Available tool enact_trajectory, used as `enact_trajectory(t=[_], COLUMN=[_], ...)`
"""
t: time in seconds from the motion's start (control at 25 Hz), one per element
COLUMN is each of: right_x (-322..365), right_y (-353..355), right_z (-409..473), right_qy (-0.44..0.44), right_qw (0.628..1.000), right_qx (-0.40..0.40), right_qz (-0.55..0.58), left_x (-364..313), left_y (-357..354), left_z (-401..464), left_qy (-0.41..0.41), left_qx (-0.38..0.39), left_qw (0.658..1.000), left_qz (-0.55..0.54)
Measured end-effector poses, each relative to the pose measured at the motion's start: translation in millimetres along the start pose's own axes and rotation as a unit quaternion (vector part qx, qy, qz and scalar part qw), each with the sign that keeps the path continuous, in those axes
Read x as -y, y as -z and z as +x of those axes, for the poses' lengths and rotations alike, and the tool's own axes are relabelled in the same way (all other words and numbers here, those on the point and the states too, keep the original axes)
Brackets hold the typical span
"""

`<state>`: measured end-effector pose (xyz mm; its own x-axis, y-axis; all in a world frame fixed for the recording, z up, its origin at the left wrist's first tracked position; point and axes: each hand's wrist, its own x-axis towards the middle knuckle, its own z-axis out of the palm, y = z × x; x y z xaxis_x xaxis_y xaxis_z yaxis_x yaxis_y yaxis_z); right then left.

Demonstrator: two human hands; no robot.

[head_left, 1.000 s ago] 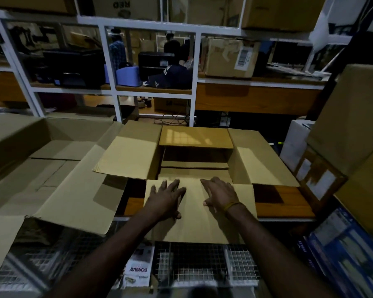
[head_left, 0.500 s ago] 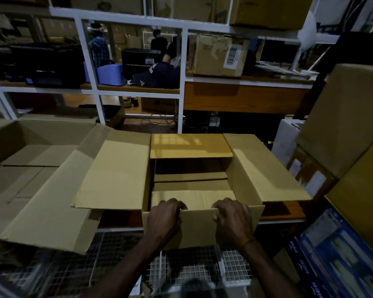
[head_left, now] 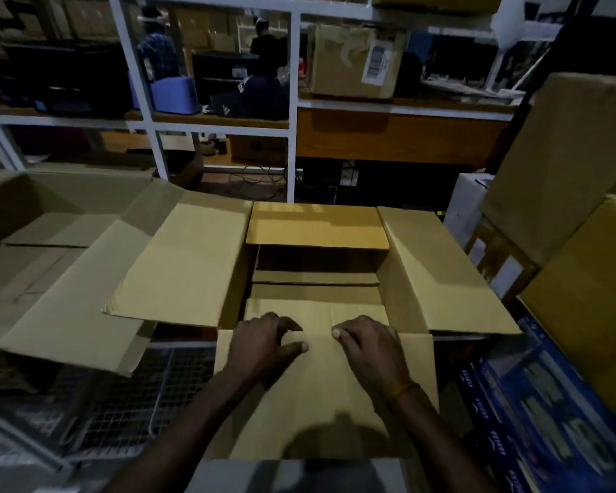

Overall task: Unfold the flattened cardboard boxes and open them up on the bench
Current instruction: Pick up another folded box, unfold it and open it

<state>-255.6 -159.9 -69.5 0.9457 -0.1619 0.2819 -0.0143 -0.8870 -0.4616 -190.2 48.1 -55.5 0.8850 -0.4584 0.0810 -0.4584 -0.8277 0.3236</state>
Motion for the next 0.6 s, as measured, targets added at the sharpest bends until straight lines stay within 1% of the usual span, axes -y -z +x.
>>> enact_trajectory(t=[0.2,0.36,0.44,0.6], right_x=[4,-7,-17,-37], right_y=[-1,-13,-21,-41], right_z=[26,62,85,146], right_qy=[-0.072,-0.106,-0.098,-0.086], right_qw=[0.996,0.983,0.981,0.975], right_qx=[0.055,0.146,0.168,0.203], right_qz=[-0.017,-0.019,-0.018,-0.042], left_x=[-6,3,8,25], left_y=[0,-8,-18,-30], left_z=[16,54,79,146], left_qy=[0.028,0.043,0.041,0.049], left_qx=[0.087,0.132,0.141,0.169], left_qw=[0.995,0.983,0.984,0.984], left_qz=[-0.050,-0.118,-0.105,-0.038])
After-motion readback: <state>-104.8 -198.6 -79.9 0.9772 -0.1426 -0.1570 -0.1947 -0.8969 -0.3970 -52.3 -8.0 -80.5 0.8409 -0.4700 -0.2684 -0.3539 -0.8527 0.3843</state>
